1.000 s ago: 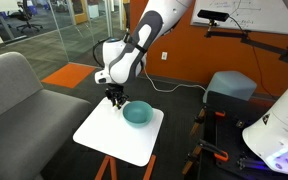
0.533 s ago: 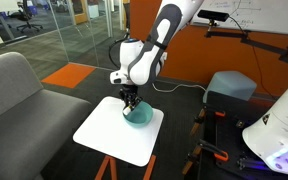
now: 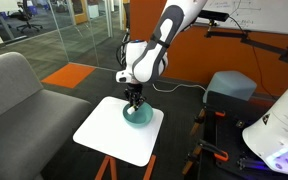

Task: Pick up the object and put it in the bowl

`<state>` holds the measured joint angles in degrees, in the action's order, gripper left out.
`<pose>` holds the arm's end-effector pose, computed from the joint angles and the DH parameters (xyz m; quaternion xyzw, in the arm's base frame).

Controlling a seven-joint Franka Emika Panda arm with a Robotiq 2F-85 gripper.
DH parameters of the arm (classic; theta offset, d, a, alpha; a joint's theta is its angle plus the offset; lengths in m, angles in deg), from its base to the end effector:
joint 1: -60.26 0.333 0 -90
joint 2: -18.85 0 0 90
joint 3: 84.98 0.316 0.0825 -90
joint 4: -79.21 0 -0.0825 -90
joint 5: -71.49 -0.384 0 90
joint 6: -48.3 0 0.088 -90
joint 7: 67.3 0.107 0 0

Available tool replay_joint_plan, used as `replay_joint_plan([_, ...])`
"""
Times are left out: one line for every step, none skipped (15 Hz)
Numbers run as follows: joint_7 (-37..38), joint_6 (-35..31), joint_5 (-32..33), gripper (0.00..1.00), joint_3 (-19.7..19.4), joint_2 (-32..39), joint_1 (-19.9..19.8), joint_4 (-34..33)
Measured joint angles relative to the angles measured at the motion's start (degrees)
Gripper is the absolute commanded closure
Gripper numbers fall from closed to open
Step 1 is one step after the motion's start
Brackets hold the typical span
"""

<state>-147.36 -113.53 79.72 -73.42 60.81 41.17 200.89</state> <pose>0.5456 -0.0565 0.0667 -0.7789 -0.6255 -0.0280 0.0362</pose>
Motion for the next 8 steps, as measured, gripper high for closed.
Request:
replay_joint_plan([-0.1,0.2,0.0,0.28,0.6,0.3,-0.8,-0.2])
replay_joint_plan([-0.2,0.4,0.0,0.21,1.2,0.4,-1.5,-0.3])
replay_joint_plan([-0.4,0.5,0.0,0.12,1.8,0.4,-2.0,-0.5])
replay_joint_plan([-0.7,1.0,0.0,0.05,2.4,0.3,-2.5,-0.6])
replay_joint_plan([-0.8,2.3,0.0,0.00,3.2,0.0,-2.8,-0.8])
replay_joint_plan([-0.9,4.7,0.0,0.00,3.8,-0.5,-2.9,-0.9])
replay_joint_plan([-0.9,7.6,0.0,0.00,4.2,-1.3,-2.7,-1.1])
replay_joint_plan([-0.9,10.4,0.0,0.00,4.3,-2.3,-2.3,-1.1])
